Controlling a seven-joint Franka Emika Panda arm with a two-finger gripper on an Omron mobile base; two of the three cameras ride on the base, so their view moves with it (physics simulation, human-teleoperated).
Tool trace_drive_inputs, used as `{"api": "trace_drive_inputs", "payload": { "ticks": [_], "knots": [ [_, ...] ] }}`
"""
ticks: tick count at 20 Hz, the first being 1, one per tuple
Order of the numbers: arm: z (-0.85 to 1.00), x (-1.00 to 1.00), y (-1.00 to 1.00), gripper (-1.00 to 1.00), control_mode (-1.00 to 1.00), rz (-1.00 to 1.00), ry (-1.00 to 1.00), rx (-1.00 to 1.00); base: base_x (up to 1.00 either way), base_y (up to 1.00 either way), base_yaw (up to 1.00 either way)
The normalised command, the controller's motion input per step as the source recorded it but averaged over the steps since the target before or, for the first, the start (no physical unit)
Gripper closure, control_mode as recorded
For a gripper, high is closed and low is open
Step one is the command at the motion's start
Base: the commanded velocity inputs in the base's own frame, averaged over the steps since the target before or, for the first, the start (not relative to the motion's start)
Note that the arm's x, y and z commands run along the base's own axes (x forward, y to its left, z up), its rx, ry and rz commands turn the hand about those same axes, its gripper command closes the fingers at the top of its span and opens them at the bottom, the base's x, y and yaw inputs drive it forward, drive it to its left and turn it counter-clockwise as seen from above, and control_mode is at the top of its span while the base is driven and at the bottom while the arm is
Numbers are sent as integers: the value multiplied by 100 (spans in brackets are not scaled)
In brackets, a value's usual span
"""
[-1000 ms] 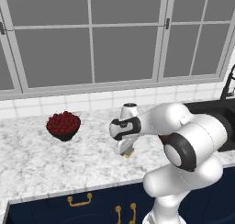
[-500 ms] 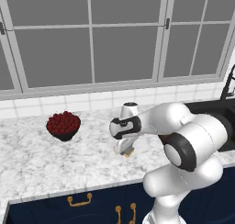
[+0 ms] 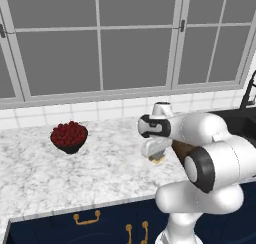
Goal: Pick up the sponge from the counter and clean the cutting board by briefly scrubbing or pressing down on the cutting board. Once finished, release the sponge.
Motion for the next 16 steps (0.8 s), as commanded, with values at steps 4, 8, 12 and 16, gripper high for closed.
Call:
{"api": "trace_drive_inputs", "payload": {
  "ticks": [4, 8, 12, 16],
  "knots": [
    [5, 0, -100, 100, -100, -22, 0, 0, 0, 0, 0],
    [0, 0, -100, 100, -100, -18, 0, -1, 0, 0, 0],
    [0, -6, -88, 100, -100, -8, -13, -3, 0, 0, 0],
    [-49, 0, -47, 100, -100, -4, -9, -15, 0, 0, 0]
  ]
}}
